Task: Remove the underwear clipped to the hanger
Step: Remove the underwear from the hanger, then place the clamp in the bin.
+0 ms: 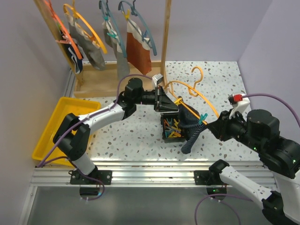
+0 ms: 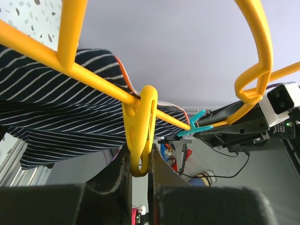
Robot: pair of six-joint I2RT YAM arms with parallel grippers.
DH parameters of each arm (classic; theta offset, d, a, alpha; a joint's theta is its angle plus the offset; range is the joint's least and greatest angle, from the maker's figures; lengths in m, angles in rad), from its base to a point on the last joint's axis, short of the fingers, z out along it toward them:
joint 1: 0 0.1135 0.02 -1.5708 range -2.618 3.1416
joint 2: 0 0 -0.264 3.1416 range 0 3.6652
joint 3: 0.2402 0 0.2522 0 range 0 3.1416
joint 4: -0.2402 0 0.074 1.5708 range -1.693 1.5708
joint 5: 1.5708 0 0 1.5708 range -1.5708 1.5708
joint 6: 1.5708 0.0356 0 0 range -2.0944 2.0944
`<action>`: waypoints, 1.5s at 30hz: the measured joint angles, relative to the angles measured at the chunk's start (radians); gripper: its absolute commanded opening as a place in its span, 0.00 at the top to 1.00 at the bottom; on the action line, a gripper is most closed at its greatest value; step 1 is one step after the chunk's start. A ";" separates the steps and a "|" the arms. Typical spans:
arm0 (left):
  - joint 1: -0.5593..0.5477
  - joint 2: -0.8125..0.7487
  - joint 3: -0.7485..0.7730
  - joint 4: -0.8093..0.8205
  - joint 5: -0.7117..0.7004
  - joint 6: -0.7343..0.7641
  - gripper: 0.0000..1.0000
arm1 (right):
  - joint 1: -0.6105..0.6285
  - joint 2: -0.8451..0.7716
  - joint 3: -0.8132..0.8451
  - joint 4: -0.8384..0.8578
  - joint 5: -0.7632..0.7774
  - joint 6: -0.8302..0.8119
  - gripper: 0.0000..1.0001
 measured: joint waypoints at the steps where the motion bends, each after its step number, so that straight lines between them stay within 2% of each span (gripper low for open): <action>1: 0.000 0.000 0.000 0.010 0.000 -0.002 1.00 | 0.000 0.000 0.001 -0.001 0.010 0.000 1.00; 5: 0.000 0.000 0.000 0.051 0.000 -0.016 1.00 | 0.000 0.000 0.015 -0.014 0.088 0.006 1.00; 9: 0.000 0.000 0.017 0.033 0.000 0.021 1.00 | 0.000 0.001 0.049 -0.064 0.258 0.047 1.00; 14: 0.000 -0.003 0.137 -0.230 -0.046 0.282 1.00 | 0.000 -0.023 0.107 -0.071 0.450 0.102 1.00; 20: -0.004 0.004 0.183 -0.533 -0.145 0.594 1.00 | 0.000 -0.065 0.175 -0.048 0.549 0.118 1.00; 27: -0.053 0.184 0.252 -0.761 -0.252 0.805 1.00 | 0.000 -0.055 0.189 -0.041 0.583 0.116 1.00; 29: -0.064 0.241 0.280 -0.816 -0.277 0.838 0.88 | 0.000 -0.046 0.188 -0.041 0.581 0.114 1.00; 30: -0.068 0.262 0.295 -0.839 -0.287 0.851 0.70 | 0.000 -0.043 0.185 -0.039 0.578 0.114 1.00; 32: -0.075 0.299 0.330 -0.885 -0.309 0.879 0.52 | 0.000 -0.036 0.175 -0.035 0.559 0.111 1.00; 33: -0.076 0.307 0.343 -0.903 -0.318 0.891 0.35 | 0.000 -0.034 0.170 -0.035 0.552 0.109 1.00; 35: -0.076 0.309 0.365 -0.930 -0.327 0.909 0.07 | 0.000 -0.027 0.159 -0.034 0.532 0.105 1.00; 36: -0.076 0.308 0.378 -0.937 -0.330 0.914 0.00 | 0.000 -0.025 0.153 -0.034 0.524 0.102 1.00; 41: -0.076 0.294 0.396 -0.941 -0.328 0.898 0.00 | 0.000 -0.011 0.132 -0.034 0.466 0.078 1.00; 45: -0.076 0.230 0.396 -0.893 -0.293 0.812 0.00 | 0.000 -0.001 0.103 -0.028 0.407 0.056 1.00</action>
